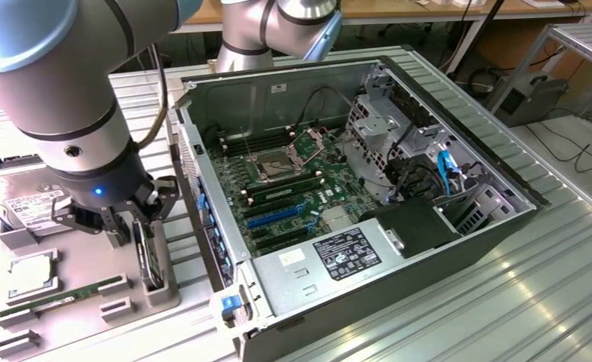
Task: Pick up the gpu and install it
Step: 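Pick up the gpu and move the gpu toward the slot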
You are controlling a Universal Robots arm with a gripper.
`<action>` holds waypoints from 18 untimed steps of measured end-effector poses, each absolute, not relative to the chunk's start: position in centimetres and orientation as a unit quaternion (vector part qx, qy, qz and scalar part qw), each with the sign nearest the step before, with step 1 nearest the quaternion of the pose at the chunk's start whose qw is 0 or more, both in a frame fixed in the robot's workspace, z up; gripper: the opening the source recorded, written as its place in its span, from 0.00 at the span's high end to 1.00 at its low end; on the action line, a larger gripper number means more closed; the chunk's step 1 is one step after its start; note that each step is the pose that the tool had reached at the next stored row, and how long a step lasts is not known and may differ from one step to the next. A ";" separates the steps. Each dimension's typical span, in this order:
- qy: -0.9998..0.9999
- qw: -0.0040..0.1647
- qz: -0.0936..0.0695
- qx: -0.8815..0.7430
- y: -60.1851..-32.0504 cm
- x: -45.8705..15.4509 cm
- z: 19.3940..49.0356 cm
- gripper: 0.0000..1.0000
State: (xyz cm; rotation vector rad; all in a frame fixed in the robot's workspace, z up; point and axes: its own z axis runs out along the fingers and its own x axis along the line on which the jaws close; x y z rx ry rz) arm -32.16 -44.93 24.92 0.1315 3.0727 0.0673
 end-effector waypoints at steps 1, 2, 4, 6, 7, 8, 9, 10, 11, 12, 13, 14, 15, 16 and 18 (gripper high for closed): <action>0.998 0.033 0.022 0.043 -44.9 -32.2 24.8 0.64; 0.998 0.033 0.022 0.043 -45.0 -32.2 24.7 0.64; 0.998 0.033 0.022 0.043 -45.0 -32.2 24.5 0.64; 0.998 0.033 0.022 0.043 -45.0 -32.2 24.4 0.64; 0.998 0.033 0.022 0.043 -45.0 -32.2 24.4 0.64; 0.998 0.033 0.022 0.043 -45.0 -32.2 24.3 0.64; 0.998 0.033 0.022 0.043 -45.0 -32.2 24.3 0.65; 0.998 0.033 0.022 0.043 -45.0 -32.2 24.3 0.65; 0.998 0.032 0.022 0.043 -45.0 -32.2 24.3 0.72; 0.998 0.032 0.022 0.043 -45.0 -32.2 24.3 0.72; 0.998 0.033 0.022 0.043 -45.0 -32.2 24.3 0.73; 0.998 0.033 0.022 0.043 -45.0 -32.2 24.3 0.73; 0.998 0.033 0.022 0.043 -45.0 -32.2 24.2 0.73; 0.998 0.033 0.022 0.043 -45.0 -32.2 24.2 0.73; 0.998 0.033 0.022 0.039 -45.0 -32.1 24.2 0.73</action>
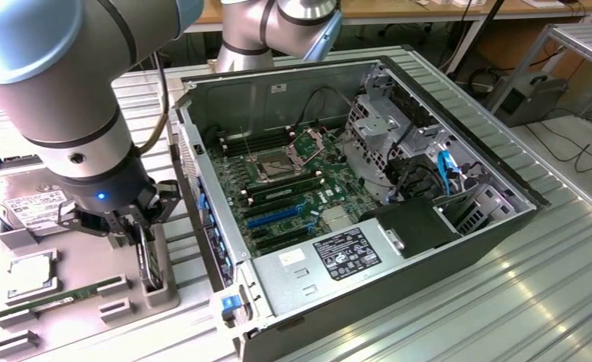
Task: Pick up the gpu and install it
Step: 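Pick up the gpu and move the gpu toward the slot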
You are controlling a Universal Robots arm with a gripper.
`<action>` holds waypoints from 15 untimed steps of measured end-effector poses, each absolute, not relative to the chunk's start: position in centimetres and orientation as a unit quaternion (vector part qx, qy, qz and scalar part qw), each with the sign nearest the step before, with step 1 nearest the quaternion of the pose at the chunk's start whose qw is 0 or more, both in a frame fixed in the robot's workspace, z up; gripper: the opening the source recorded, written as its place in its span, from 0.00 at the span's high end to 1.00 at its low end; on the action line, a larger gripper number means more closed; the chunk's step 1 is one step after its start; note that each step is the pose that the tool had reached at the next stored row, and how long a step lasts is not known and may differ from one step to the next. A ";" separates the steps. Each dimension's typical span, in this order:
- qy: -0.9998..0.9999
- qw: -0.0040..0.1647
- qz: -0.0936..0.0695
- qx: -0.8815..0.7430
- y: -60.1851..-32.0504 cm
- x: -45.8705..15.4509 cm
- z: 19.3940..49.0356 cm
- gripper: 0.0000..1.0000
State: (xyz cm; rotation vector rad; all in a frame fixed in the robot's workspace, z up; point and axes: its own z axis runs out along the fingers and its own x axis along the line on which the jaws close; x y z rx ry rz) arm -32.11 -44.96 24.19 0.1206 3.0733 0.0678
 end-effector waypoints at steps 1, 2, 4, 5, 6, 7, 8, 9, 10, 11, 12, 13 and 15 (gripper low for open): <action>0.999 0.032 0.022 0.035 -45.0 -32.1 24.2 0.73; 0.999 0.032 0.022 0.030 -45.0 -32.0 24.2 0.73; 0.999 0.032 0.023 0.013 -45.0 -31.9 24.2 0.73; 0.999 0.031 0.023 0.008 -45.0 -31.8 24.2 0.73; 0.999 0.031 0.023 0.003 -45.0 -31.7 24.2 0.73; 0.999 0.031 0.023 0.000 -45.0 -31.7 24.2 0.73; 0.999 0.031 0.023 -0.001 -45.0 -31.7 24.2 0.73; 0.999 0.031 0.023 -0.001 -45.0 -31.6 24.2 0.74; 0.999 0.031 0.023 -0.002 -45.0 -31.6 24.2 0.74; 0.999 0.031 0.023 -0.003 -45.0 -31.6 24.3 0.74; 0.999 0.031 0.024 -0.003 -45.0 -31.5 24.4 0.74; 0.999 0.030 0.023 -0.003 -45.0 -31.5 24.6 0.74; 0.999 0.030 0.023 -0.003 -45.0 -31.5 25.1 0.74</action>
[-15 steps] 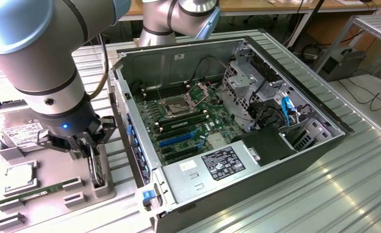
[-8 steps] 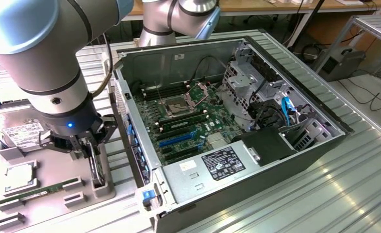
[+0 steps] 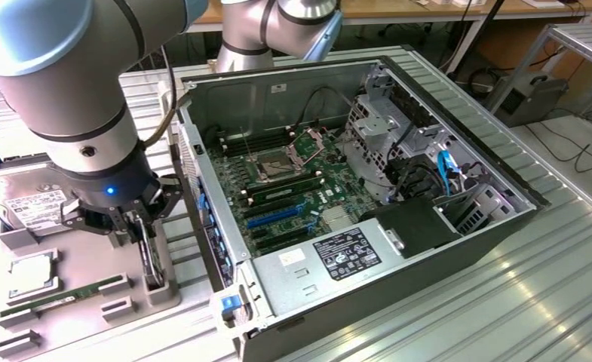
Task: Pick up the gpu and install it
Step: 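Pick up the gpu and move the gpu toward the slot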
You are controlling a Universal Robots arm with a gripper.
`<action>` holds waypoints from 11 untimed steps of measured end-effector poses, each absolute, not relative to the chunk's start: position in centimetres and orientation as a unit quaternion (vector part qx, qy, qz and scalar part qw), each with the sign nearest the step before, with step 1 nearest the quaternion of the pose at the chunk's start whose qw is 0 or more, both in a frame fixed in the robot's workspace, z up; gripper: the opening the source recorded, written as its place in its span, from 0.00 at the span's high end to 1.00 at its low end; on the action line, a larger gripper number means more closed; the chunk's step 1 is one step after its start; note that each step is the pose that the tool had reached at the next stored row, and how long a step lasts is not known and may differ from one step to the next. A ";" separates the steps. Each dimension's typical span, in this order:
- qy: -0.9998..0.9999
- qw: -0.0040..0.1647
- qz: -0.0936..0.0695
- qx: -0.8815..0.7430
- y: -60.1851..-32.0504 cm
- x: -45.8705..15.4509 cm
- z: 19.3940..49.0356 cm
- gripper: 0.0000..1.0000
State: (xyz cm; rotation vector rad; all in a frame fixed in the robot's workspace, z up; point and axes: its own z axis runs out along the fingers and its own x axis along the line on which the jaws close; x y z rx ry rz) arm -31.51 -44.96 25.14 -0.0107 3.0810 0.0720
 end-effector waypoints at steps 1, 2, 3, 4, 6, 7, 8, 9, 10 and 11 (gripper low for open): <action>0.999 0.030 0.023 -0.003 -45.0 -31.5 25.5 0.74; 0.999 0.030 0.023 -0.003 -45.0 -31.5 25.8 0.74; 0.999 0.029 0.023 -0.003 -45.0 -31.5 26.3 0.74; 0.999 0.029 0.023 -0.003 -45.0 -31.5 26.6 0.74; 0.999 0.029 0.023 -0.003 -45.0 -31.5 27.4 0.74; 0.999 0.029 0.023 -0.003 -45.0 -31.5 27.8 0.74; 0.999 0.029 0.023 -0.003 -45.0 -31.4 28.5 0.74; 0.999 0.029 0.023 -0.003 -45.0 -31.4 29.1 0.74; 0.999 0.029 0.023 -0.003 -45.0 -31.4 29.6 0.74; 0.999 0.028 0.023 -0.003 -45.0 -31.4 30.1 0.74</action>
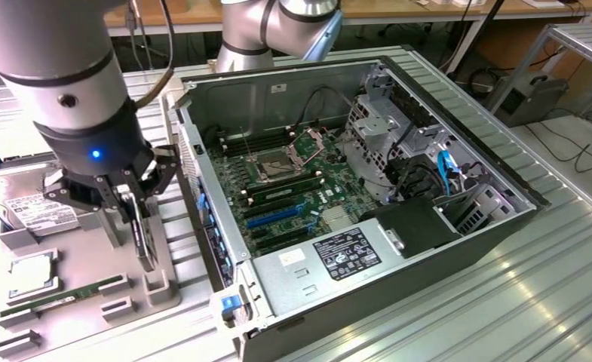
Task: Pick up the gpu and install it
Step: 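Pick up the gpu and move the gpu toward the slot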
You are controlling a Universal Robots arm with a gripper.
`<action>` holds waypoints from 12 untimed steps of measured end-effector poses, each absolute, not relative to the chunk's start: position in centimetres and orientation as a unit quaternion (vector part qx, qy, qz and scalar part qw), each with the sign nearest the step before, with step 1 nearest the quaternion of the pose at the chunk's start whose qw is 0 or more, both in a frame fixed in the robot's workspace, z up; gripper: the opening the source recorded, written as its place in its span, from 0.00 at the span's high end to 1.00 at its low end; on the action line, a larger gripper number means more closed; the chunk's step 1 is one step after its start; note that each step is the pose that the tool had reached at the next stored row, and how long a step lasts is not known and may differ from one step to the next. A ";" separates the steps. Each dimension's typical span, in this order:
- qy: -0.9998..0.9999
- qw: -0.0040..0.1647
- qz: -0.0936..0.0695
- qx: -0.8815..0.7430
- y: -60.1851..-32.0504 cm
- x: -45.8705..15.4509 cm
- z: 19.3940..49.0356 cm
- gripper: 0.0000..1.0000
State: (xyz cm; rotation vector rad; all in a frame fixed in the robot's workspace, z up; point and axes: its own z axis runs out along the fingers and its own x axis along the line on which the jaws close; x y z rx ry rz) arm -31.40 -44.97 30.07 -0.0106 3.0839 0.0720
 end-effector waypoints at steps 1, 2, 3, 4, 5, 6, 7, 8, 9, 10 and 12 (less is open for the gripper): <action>0.999 0.028 0.023 -0.003 -45.0 -31.4 30.6 0.74; 0.999 0.028 0.023 -0.003 -45.0 -31.4 31.1 0.74; 0.999 0.028 0.023 -0.003 -45.0 -31.4 31.5 0.74; 0.999 0.028 0.023 -0.003 -45.0 -31.3 32.0 0.74; 0.999 0.027 0.023 -0.003 -45.0 -31.3 32.4 0.74; 0.999 0.027 0.023 -0.003 -45.1 -31.3 33.0 0.74; 0.999 0.027 0.023 -0.003 -45.2 -31.2 34.1 0.74; 0.999 0.027 0.023 -0.003 -45.2 -31.1 34.6 0.74; 0.999 0.026 0.023 -0.003 -45.3 -31.0 35.0 0.74; 0.999 0.026 0.023 -0.003 -45.3 -31.0 35.5 0.74; 0.999 0.025 0.023 -0.003 -45.5 -30.7 36.4 0.74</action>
